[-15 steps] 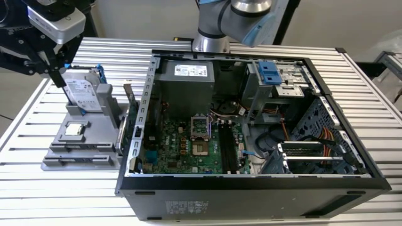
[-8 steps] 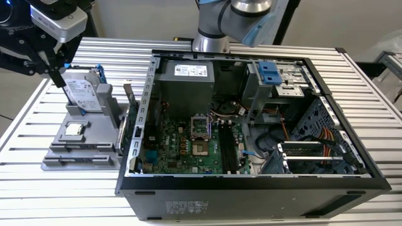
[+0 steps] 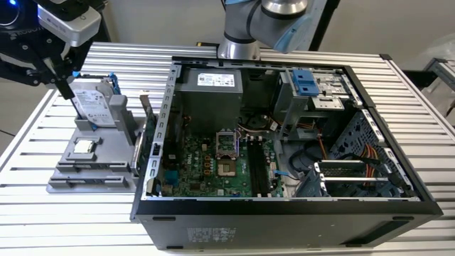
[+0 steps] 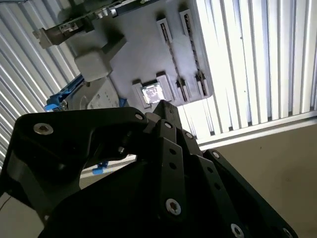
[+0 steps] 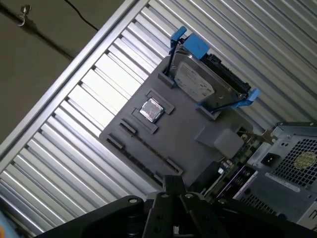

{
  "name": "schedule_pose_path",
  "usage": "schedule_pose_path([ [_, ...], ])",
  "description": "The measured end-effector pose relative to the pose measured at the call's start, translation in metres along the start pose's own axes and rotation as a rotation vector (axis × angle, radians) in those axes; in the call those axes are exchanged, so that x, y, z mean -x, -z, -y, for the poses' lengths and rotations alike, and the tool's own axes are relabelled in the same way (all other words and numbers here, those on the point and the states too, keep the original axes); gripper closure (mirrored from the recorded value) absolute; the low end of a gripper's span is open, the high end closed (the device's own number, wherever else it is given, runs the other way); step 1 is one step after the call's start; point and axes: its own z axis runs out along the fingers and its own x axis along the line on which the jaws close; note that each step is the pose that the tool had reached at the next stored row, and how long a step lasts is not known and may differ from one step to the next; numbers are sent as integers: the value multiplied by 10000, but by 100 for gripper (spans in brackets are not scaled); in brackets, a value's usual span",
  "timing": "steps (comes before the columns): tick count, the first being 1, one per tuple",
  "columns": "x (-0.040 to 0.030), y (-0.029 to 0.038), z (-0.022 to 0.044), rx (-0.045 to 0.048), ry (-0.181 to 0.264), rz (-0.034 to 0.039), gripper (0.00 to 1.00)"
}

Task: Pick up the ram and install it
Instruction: 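Pick up the ram and move it above insertion slot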

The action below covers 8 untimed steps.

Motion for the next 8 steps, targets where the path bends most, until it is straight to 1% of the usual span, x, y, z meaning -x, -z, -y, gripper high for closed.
schedule_pose_path([
  [8, 0, 0, 0, 5, 364, -23, 100],
])
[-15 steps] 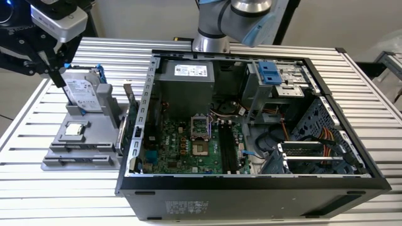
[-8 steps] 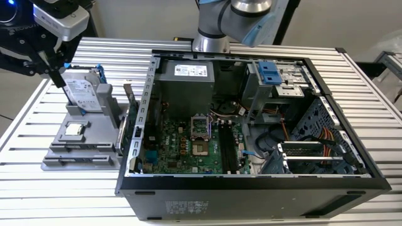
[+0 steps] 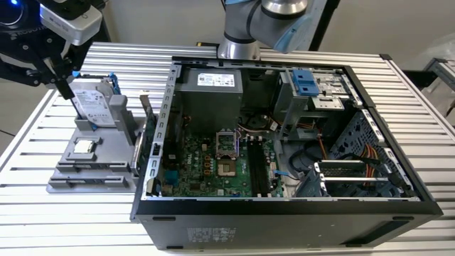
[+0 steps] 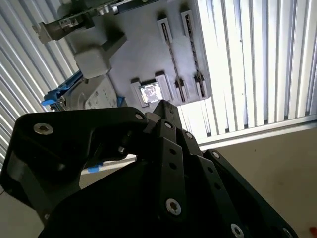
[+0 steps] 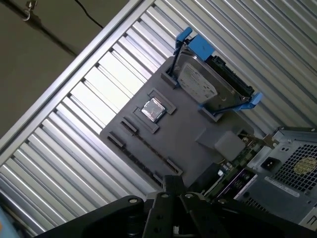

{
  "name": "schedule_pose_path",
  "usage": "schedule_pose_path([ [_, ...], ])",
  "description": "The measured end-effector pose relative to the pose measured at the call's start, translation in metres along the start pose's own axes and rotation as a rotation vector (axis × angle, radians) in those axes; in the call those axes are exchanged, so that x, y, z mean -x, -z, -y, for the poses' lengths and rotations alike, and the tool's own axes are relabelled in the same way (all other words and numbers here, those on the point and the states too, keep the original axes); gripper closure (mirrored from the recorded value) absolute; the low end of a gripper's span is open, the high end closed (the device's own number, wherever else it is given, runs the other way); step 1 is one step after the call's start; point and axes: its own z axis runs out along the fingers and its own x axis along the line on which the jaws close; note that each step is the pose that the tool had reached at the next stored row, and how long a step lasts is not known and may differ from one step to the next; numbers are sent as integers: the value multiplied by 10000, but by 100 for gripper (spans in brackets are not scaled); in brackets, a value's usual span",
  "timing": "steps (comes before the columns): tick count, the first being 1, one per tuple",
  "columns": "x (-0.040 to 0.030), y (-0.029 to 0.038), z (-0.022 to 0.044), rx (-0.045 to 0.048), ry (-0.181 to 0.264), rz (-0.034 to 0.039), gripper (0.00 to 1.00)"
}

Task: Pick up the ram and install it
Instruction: 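Pick up the ram and move it above insertion slot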

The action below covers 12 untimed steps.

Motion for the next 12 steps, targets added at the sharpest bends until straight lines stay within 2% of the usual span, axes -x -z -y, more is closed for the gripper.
schedule_pose_path([
  [12, 0, 0, -1, -3, 566, -26, 100],
])
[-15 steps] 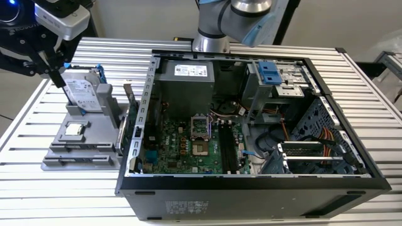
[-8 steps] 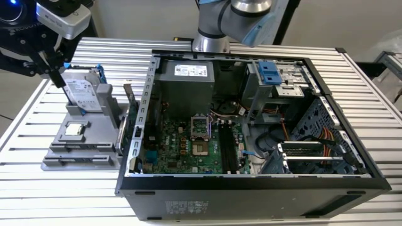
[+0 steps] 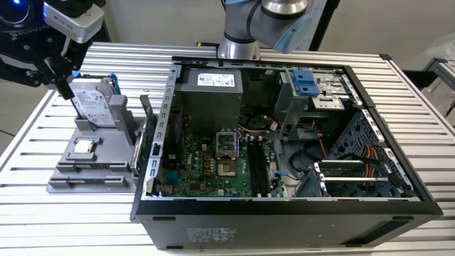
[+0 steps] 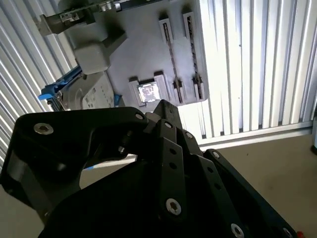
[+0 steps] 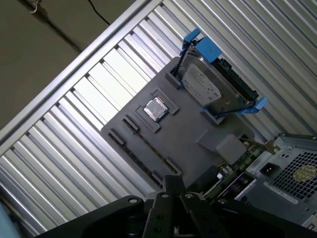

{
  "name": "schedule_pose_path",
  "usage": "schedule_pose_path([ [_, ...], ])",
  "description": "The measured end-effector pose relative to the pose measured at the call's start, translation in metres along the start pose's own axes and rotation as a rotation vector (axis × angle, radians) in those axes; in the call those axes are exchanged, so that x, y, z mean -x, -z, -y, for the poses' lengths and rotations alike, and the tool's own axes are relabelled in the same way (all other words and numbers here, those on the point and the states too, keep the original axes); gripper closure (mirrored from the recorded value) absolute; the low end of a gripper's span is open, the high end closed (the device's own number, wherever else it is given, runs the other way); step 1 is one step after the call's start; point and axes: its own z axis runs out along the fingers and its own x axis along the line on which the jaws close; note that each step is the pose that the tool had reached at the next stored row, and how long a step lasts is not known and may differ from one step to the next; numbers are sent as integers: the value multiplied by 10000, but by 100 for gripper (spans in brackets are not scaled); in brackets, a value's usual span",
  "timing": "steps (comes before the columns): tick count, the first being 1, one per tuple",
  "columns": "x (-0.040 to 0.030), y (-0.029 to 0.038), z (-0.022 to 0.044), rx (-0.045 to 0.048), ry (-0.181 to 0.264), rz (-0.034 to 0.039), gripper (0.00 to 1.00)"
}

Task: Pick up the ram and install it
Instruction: 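Pick up the ram and move it above insertion slot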

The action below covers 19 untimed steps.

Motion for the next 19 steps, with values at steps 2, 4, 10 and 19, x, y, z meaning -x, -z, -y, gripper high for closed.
schedule_pose_path([
  [2, 0, 0, 1, 2, 97, -6, 100],
  [4, 0, 0, 1, 4, 205, -14, 100],
  [10, 0, 0, 0, 12, 628, -43, 100],
  [19, 0, 0, 1, 10, 1373, -80, 100],
])
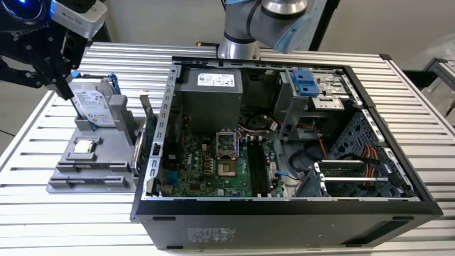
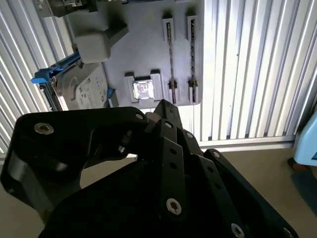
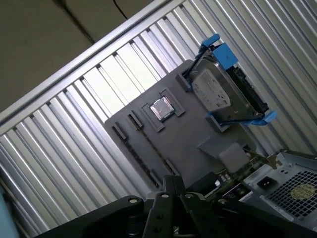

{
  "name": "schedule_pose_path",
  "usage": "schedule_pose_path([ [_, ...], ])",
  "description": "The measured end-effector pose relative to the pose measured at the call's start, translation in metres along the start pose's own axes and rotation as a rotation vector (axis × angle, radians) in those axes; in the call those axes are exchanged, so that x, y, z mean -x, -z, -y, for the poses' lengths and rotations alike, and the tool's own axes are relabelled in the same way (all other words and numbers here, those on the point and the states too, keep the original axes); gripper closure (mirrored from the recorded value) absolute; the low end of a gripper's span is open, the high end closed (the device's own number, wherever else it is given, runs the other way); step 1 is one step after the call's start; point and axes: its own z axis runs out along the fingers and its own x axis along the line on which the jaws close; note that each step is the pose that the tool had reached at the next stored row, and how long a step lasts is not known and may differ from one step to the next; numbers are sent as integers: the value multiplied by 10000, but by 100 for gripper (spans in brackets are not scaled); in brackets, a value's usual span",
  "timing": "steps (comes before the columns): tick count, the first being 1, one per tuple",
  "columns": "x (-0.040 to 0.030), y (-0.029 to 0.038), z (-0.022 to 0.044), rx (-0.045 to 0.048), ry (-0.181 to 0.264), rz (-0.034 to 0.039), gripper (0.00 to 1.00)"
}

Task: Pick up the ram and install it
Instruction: 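Pick up the ram and move it above insertion slot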

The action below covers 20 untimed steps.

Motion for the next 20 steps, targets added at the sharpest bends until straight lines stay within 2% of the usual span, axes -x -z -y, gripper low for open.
schedule_pose_path([
  [4, 0, 0, 0, -126, 226, 88, 100],
  [8, 0, -3, -2, -108, 517, 97, 100],
  [11, -1, -4, -1, -57, 841, 136, 100],
  [12, 0, -10, 0, 106, 1474, 310, 100],
  [15, 0, -12, 0, 117, 1710, 300, 100],
  [20, 0, -11, 0, 143, 2363, 252, 100],
])
